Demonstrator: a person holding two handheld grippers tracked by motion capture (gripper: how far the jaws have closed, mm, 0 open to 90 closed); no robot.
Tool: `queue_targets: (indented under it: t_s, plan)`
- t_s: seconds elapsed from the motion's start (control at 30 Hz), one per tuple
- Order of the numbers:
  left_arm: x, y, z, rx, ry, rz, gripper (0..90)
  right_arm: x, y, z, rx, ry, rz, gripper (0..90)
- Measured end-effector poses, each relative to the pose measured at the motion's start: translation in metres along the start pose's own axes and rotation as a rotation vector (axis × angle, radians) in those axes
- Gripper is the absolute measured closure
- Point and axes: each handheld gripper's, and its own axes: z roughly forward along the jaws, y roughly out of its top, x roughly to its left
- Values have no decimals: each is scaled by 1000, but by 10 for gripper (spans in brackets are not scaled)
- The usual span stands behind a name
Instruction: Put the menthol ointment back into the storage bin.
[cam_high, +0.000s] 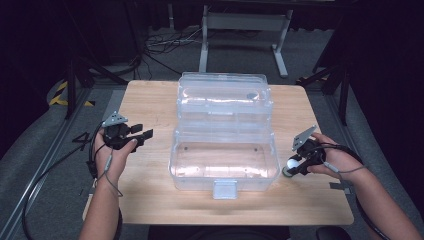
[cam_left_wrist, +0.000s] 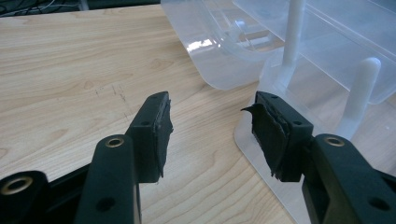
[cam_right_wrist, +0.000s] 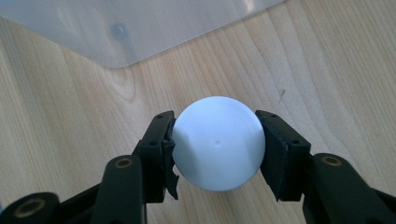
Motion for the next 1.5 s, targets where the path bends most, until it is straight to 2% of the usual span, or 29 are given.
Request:
queue_targets:
  t_s: [0.1,0.37,0.53,1.37,1.5]
  plan:
    - [0,0,-1,-2,0,2,479,0,2,-4,3,-1,-19,501]
    - [1,0,-1,-3,3,1,479,1,5,-14,-7,-12,-30,502]
    - [1,0,-1,-2,3,1,479,3,9,-27,-12,-27,-40,503]
    - [2,0,-2,-5,1,-6,479,8,27,-65,-21,-45,-28,506]
    - [3,-1,-2,-6,-1,-8,480,10,31,-71,-25,-43,-39,506]
